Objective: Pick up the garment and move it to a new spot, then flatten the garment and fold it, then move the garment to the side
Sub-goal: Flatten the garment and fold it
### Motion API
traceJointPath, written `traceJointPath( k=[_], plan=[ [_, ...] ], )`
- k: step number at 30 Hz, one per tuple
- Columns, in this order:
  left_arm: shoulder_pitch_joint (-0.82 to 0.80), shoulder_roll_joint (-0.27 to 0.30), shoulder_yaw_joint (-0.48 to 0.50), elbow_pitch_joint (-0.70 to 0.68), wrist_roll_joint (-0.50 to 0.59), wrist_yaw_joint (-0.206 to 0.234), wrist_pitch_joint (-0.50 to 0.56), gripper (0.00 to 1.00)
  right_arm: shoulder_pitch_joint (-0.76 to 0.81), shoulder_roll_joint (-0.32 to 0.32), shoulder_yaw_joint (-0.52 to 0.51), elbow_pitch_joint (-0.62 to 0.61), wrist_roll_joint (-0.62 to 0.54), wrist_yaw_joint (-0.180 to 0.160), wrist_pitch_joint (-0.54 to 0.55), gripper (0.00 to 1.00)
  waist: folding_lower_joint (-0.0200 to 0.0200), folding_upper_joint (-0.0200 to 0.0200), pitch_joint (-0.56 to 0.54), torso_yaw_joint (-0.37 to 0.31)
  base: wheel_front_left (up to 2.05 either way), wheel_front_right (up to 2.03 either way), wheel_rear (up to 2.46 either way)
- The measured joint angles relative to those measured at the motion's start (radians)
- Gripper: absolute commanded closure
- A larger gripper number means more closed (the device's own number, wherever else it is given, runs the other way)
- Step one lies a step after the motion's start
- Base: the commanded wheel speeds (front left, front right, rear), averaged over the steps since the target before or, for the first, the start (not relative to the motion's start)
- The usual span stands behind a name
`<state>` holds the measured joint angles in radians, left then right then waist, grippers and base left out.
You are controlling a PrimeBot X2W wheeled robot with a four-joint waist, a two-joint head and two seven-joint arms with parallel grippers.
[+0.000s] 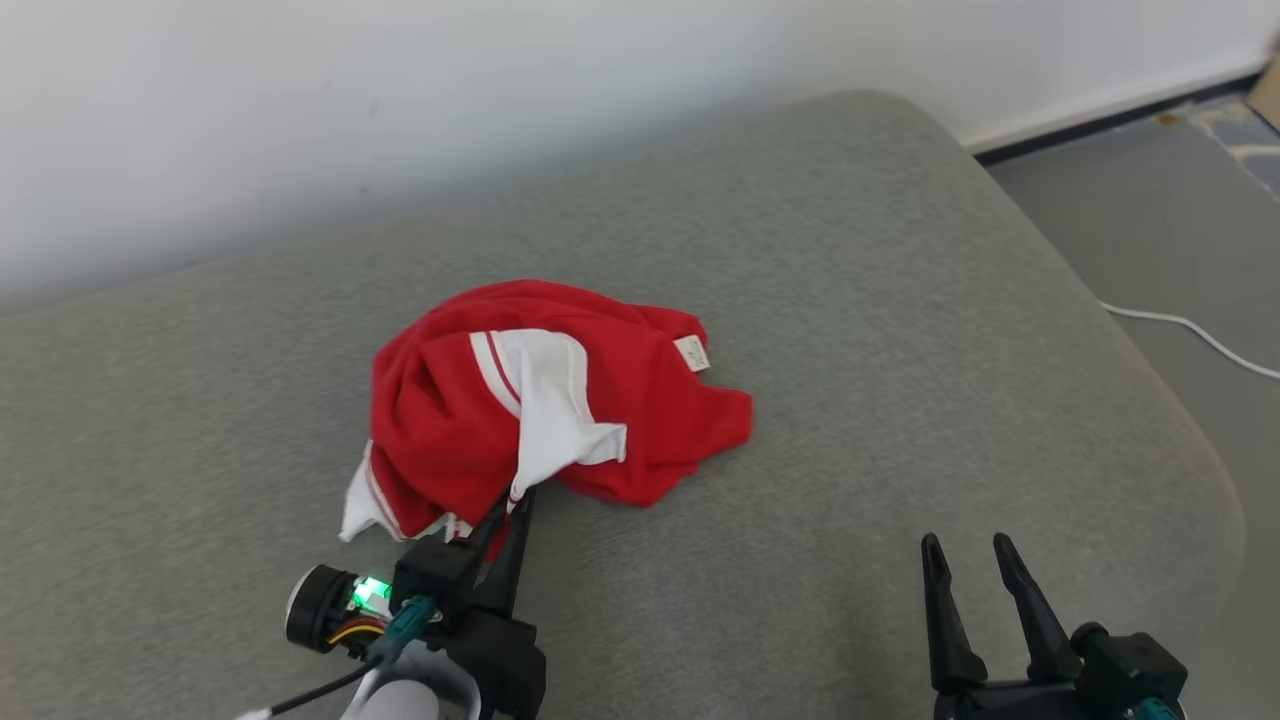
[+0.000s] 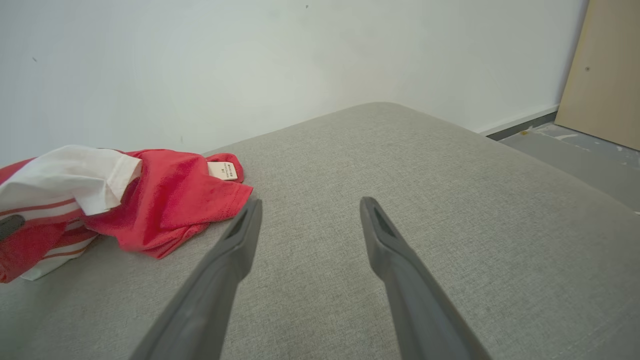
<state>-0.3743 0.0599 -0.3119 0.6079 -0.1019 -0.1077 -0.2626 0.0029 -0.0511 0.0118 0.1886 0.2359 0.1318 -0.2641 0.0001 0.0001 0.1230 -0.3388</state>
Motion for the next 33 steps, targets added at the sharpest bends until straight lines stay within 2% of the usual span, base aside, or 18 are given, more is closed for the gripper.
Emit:
traceJointPath(
  k=[4,12,14,17,20,27,28,29,30,33],
  plan=[
    [0.063,0.013,0.022,-0.144,-0.011,-0.007,0.0,1.0,0.025,-0.001,-0.006,0.003,-0.001,0.0,0.0,0.0,-0.0002,0.0,-0.021,0.048,0.0,0.0,0.0],
    [0.214,0.14,0.097,-0.348,-0.011,-0.013,0.0,1.0,0.042,-0.001,0.003,0.003,0.001,0.0,0.0,0.0,-0.0002,0.0,-0.063,0.177,0.0,0.0,0.0],
    [0.268,0.157,0.123,-0.384,-0.016,-0.01,0.0,1.0,0.044,0.0,0.008,0.005,0.003,0.0,0.0,0.0,-0.0002,0.0,-0.073,0.209,0.0,0.0,0.0],
    [0.348,0.184,0.155,-0.388,-0.027,-0.01,0.0,1.0,0.049,0.0,0.016,0.007,0.009,0.0,0.0,0.0,-0.0003,-0.0001,-0.085,0.253,0.0,0.0,0.0],
    [0.417,0.186,0.174,-0.369,-0.041,-0.005,0.0,1.0,0.053,0.0,0.019,0.01,0.009,0.0,0.0,0.0,-0.0002,-0.0001,-0.097,0.287,0.0,0.0,0.0],
    [0.468,0.14,0.189,-0.282,-0.064,-0.008,0.0,1.0,0.061,0.0,0.013,0.013,0.005,0.0,0.0,0.0,-0.0003,0.0,-0.115,0.321,0.0,0.0,0.0],
    [0.467,0.134,0.197,-0.274,-0.071,-0.008,0.0,0.97,0.061,0.0,0.012,0.013,0.002,0.0,0.0,0.0,-0.0003,-0.0001,-0.115,0.322,0.0,0.0,0.0],
    [0.467,0.129,0.207,-0.275,-0.071,-0.008,0.0,0.2,0.061,0.0,0.009,0.012,0.001,0.0,0.0,0.0,-0.0002,0.0,-0.115,0.323,0.0,0.0,0.0],
    [0.466,0.123,0.223,-0.282,-0.073,-0.007,0.0,0.0,0.062,0.0,0.007,0.012,0.001,0.0,0.0,0.0,-0.0002,-0.0001,-0.115,0.324,0.0,0.0,0.0],
    [0.462,0.112,0.267,-0.319,-0.075,-0.007,0.0,0.0,0.065,0.0,-0.003,0.011,0.001,0.0,0.0,0.0,-0.0002,-0.0001,-0.116,0.331,0.0,0.0,0.0]
  ],
)
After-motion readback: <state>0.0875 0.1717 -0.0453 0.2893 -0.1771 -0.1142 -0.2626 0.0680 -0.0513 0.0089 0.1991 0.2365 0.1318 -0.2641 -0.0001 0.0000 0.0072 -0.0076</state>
